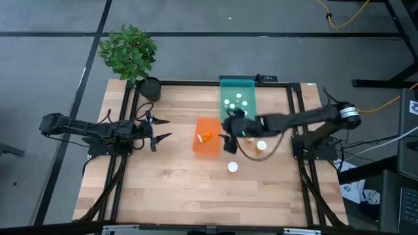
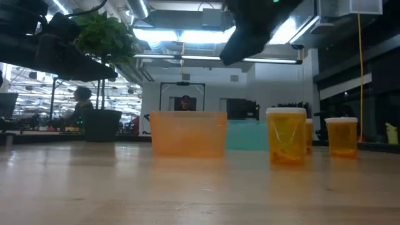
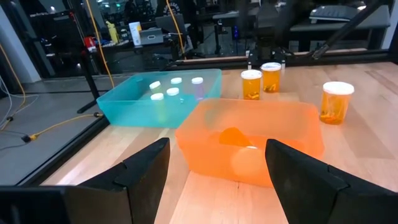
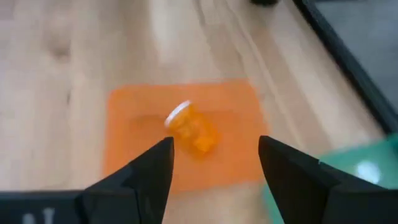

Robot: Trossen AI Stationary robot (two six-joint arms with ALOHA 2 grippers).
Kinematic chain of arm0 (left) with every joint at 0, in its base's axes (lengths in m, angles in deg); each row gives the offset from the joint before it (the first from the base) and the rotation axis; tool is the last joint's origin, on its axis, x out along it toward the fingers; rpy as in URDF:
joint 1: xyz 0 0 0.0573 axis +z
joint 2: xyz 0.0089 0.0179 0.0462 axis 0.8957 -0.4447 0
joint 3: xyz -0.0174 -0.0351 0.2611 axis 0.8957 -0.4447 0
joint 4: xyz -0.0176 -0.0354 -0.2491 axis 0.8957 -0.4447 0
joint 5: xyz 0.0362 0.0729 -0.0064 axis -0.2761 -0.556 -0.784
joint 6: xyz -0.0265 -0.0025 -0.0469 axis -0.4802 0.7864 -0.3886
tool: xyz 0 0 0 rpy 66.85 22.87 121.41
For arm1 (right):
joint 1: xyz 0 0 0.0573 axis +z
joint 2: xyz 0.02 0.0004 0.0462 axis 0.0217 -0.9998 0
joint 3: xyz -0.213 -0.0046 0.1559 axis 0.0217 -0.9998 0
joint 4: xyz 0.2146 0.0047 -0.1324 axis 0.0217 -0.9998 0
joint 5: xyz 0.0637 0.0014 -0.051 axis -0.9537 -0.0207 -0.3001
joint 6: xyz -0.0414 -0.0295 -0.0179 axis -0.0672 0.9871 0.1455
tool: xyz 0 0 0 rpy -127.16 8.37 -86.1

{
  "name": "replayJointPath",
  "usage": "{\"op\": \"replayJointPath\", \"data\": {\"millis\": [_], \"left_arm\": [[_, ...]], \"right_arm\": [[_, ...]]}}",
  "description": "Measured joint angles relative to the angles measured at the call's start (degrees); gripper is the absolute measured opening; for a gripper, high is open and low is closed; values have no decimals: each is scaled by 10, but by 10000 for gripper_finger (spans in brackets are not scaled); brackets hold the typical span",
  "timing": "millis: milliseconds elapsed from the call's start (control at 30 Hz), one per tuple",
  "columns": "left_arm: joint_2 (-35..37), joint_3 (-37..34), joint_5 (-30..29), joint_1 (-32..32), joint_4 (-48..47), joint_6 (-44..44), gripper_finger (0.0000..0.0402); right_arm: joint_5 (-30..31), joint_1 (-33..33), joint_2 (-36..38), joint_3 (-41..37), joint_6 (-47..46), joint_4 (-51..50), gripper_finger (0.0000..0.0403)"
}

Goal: Pick and place medicine bottles into bin by pill shape (circle, oval)
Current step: Remove the orange capsule bottle from the orange bin

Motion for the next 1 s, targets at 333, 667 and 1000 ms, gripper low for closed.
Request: {"op": "replayJointPath", "data": {"millis": [333, 667, 1000], "left_arm": [[0, 0, 0, 0, 0, 0, 257], [0, 0, 0, 0, -2, 0, 257], [0, 0, -1, 0, -2, 0, 257]], "right_arm": [[-163, -83, -55, 45, 156, 0, 235], [-250, -97, -166, 130, 155, -26, 235], [-250, -97, -231, 251, 190, -142, 235]]}}
